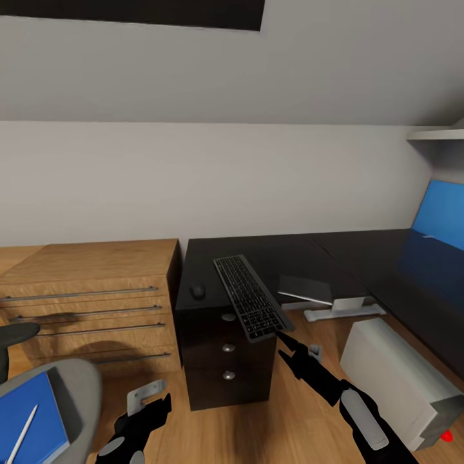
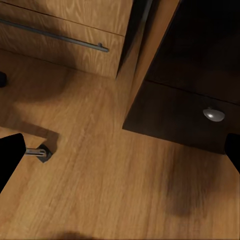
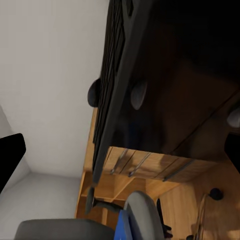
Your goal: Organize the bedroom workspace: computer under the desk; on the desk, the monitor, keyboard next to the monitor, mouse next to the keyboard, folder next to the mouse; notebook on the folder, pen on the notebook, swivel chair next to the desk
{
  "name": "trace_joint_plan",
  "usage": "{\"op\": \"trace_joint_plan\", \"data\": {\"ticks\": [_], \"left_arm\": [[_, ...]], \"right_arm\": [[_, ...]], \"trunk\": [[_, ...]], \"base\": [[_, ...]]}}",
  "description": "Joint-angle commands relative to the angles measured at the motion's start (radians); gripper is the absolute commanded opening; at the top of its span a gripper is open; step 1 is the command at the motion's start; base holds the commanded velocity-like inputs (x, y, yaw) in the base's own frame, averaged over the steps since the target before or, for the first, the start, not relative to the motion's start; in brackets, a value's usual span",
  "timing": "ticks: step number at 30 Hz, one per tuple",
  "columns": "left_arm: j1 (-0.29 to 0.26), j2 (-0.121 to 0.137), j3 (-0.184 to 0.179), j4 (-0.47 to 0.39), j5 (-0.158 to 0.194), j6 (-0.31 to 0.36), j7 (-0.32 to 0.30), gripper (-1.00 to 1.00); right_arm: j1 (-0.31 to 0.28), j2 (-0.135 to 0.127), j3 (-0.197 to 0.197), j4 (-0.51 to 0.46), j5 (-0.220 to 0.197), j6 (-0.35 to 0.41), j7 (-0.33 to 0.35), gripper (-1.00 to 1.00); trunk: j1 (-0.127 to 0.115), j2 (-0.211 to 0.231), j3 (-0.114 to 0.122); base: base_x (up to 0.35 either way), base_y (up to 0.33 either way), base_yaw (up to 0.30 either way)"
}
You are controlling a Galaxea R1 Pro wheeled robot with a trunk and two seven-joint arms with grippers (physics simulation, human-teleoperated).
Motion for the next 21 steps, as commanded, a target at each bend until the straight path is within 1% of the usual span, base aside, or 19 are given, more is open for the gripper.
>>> {"op": "trace_joint_plan", "data": {"ticks": [1,5,10,16,21], "left_arm": [[0.0,0.0,-0.001,-0.001,0.01,0.002,0.009,1.0],[0.0,0.0,-0.002,0.0,0.01,0.005,0.009,1.0],[0.0,0.0,-0.002,0.001,0.01,0.004,0.009,1.0],[0.0,0.0,-0.002,0.001,0.01,0.004,0.009,1.0],[0.0,0.0,-0.002,0.001,0.01,0.005,0.007,1.0]], "right_arm": [[0.0,-0.001,0.002,0.0,-0.009,0.004,-0.001,1.0],[0.0,-0.001,-0.004,0.003,-0.008,0.003,-0.003,1.0],[0.0,-0.001,-0.02,0.005,-0.008,0.003,-0.006,1.0],[0.0,0.0,-0.035,0.007,-0.008,0.002,-0.008,1.0],[0.0,0.001,-0.035,0.009,-0.008,0.002,-0.016,1.0]], "trunk": [[0.0,0.0,-0.001],[0.0,0.0,-0.001],[0.0,0.0,-0.001],[0.0,0.0,-0.001],[0.0,0.0,-0.001]], "base": [[0.101,0.0,0.0],[0.038,0.0,0.0],[0.037,0.0,0.0],[0.189,0.0,0.0],[0.063,0.004,0.0]]}}
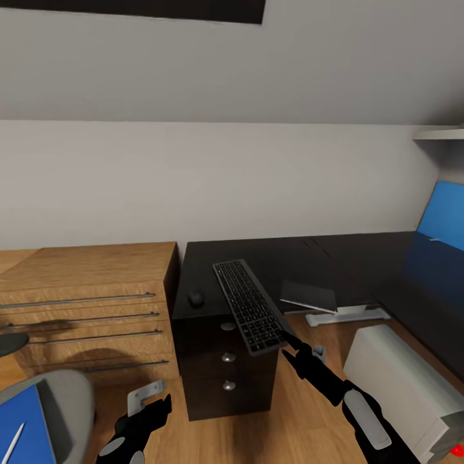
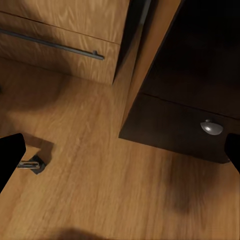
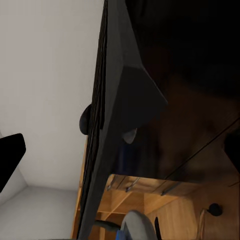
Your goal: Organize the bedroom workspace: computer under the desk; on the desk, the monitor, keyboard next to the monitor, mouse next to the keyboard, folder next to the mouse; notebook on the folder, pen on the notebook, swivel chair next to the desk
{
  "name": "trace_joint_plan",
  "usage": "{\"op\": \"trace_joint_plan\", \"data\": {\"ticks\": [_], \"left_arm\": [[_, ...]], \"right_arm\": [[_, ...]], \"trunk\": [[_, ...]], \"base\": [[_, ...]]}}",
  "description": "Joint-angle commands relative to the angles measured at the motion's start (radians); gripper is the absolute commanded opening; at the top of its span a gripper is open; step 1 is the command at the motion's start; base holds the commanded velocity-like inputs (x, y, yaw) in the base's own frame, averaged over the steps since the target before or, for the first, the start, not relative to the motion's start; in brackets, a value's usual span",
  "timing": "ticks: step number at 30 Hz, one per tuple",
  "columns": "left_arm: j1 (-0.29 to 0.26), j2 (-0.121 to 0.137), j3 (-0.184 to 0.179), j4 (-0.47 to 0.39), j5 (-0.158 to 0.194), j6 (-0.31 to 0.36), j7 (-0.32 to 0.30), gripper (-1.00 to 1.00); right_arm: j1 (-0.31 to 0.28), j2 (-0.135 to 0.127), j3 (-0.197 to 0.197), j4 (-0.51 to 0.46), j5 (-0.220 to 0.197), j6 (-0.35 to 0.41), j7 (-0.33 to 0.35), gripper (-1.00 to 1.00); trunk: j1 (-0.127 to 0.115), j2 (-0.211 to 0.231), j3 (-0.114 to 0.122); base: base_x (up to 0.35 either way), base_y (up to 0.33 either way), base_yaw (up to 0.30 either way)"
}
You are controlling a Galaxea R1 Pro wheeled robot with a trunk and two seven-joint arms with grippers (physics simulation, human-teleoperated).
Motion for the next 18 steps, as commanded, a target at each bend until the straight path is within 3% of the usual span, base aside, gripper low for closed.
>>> {"op": "trace_joint_plan", "data": {"ticks": [1,18], "left_arm": [[0.0,0.0,-0.001,-0.002,0.01,0.002,0.009,1.0],[0.0,0.0,-0.001,-0.002,0.01,0.002,0.009,1.0]], "right_arm": [[0.0,0.0,-0.001,0.0,-0.008,0.008,-0.003,1.0],[0.0,0.002,0.003,0.001,-0.008,0.006,-0.017,1.0]], "trunk": [[0.0,0.0,-0.001],[0.0,0.0,-0.001]], "base": [[0.066,0.042,0.0],[0.029,0.024,0.0]]}}
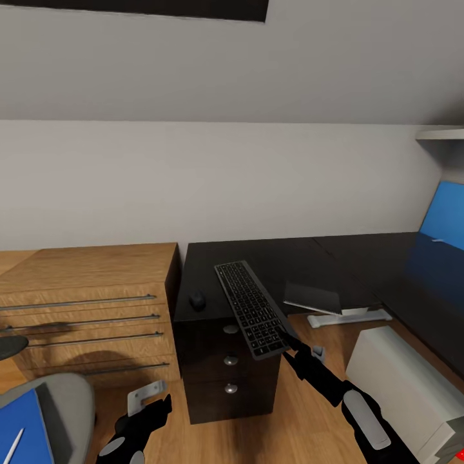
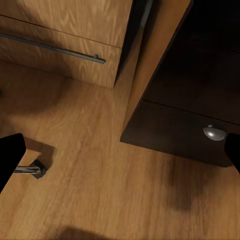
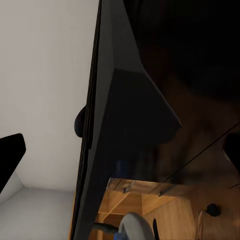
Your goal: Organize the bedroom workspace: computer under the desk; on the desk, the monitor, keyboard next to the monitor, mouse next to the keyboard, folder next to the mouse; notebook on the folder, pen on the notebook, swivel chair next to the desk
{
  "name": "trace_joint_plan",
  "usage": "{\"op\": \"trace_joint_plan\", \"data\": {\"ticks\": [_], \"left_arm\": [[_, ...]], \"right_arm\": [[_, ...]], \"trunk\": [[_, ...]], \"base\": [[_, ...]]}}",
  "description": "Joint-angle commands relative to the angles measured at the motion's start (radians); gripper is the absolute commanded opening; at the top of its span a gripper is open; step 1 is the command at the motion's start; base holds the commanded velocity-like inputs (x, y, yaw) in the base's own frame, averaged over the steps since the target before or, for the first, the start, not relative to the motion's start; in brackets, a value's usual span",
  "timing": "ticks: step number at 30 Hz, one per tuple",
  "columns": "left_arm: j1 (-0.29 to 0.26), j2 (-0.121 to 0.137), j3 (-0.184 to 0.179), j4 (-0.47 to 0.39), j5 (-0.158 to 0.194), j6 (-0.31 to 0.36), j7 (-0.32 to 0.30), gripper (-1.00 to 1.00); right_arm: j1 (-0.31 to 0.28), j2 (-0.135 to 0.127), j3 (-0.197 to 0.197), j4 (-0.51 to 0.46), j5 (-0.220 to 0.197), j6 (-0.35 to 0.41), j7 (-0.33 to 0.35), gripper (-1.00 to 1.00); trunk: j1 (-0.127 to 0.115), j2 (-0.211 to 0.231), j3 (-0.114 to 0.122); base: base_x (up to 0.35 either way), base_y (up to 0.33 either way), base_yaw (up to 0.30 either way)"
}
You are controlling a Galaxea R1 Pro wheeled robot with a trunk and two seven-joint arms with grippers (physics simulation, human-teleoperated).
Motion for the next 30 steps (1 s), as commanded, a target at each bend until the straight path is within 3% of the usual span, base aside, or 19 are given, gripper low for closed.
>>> {"op": "trace_joint_plan", "data": {"ticks": [1,19,20,30], "left_arm": [[0.0,0.0,-0.001,-0.002,0.011,0.002,0.009,1.0],[0.0,0.0,-0.001,-0.002,0.012,0.002,0.009,1.0],[0.0,0.0,-0.001,-0.002,0.012,0.002,0.009,1.0],[0.0,0.0,-0.003,-0.002,0.012,0.003,0.009,1.0]], "right_arm": [[0.0,0.0,0.0,0.0,-0.008,0.007,-0.001,1.0],[0.0,0.0,0.002,0.0,-0.007,0.007,-0.001,1.0],[0.0,0.0,0.002,0.0,-0.007,0.007,-0.001,-1.0],[0.0,0.0,0.001,-0.001,-0.006,0.007,-0.001,-1.0]], "trunk": [[0.0,0.0,-0.001],[0.0,0.0,-0.001],[0.0,0.0,-0.001],[-0.004,0.007,0.002]], "base": [[0.001,0.022,0.0],[0.0,0.074,0.0],[0.0,0.002,0.0],[0.0,0.0,0.0]]}}
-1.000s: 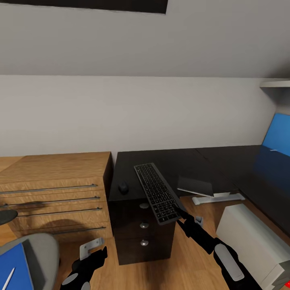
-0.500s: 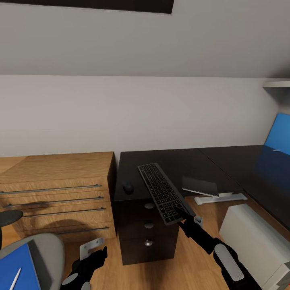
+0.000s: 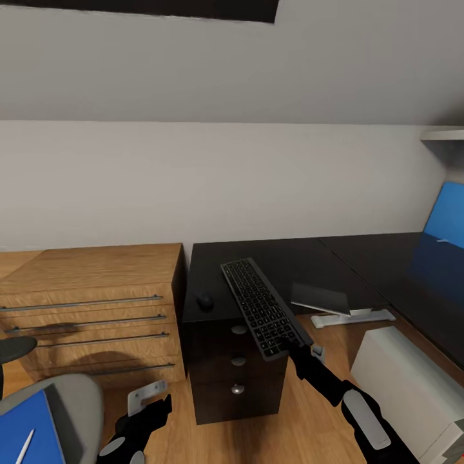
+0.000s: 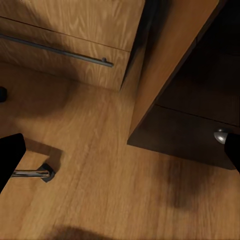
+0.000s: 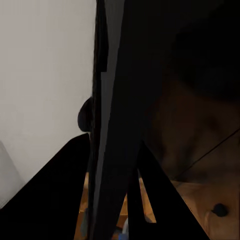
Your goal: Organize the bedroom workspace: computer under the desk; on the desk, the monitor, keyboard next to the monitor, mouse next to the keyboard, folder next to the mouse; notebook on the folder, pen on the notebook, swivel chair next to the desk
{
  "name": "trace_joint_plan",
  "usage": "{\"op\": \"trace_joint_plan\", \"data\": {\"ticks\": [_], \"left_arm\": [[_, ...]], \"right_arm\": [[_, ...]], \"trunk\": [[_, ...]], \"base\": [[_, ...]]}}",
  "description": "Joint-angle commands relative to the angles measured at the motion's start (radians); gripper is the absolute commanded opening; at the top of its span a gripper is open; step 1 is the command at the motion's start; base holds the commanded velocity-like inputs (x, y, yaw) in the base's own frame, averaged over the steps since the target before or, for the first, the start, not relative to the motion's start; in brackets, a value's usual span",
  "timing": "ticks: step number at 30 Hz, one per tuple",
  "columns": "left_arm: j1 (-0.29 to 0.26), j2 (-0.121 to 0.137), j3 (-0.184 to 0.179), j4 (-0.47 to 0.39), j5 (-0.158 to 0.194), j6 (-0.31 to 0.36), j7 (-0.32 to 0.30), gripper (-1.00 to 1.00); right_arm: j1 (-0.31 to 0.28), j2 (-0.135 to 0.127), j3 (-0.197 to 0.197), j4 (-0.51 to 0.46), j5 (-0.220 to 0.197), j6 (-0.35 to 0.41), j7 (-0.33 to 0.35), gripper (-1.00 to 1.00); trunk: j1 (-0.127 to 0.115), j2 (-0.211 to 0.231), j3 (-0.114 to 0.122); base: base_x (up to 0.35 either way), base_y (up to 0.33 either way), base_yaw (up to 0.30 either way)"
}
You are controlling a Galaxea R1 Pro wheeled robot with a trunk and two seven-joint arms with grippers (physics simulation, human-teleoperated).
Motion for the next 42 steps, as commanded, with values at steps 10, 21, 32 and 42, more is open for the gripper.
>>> {"op": "trace_joint_plan", "data": {"ticks": [10,21,32,42], "left_arm": [[0.0,-0.001,-0.003,0.015,0.01,0.001,0.009,1.0],[0.0,-0.001,-0.064,0.109,0.01,-0.009,0.018,1.0],[0.0,0.0,-0.069,0.313,0.007,-0.093,0.012,1.0],[0.0,0.028,-0.068,0.488,0.004,-0.235,0.011,1.0]], "right_arm": [[0.0,0.0,-0.001,-0.008,0.001,-0.016,0.002,-1.0],[0.069,-0.006,-0.004,-0.302,0.002,-0.018,-0.105,-1.0],[0.098,0.04,0.0,-0.67,-0.123,-0.019,-0.587,-1.0],[0.102,0.044,0.011,-0.662,-0.127,-0.013,-0.614,-1.0]], "trunk": [[-0.038,0.07,0.031],[-0.081,0.147,0.065],[-0.119,0.217,0.096],[-0.119,0.217,0.096]], "base": [[0.0,0.0,0.0],[0.0,0.0,0.0],[0.0,0.0,0.0],[0.0,0.0,0.0]]}}
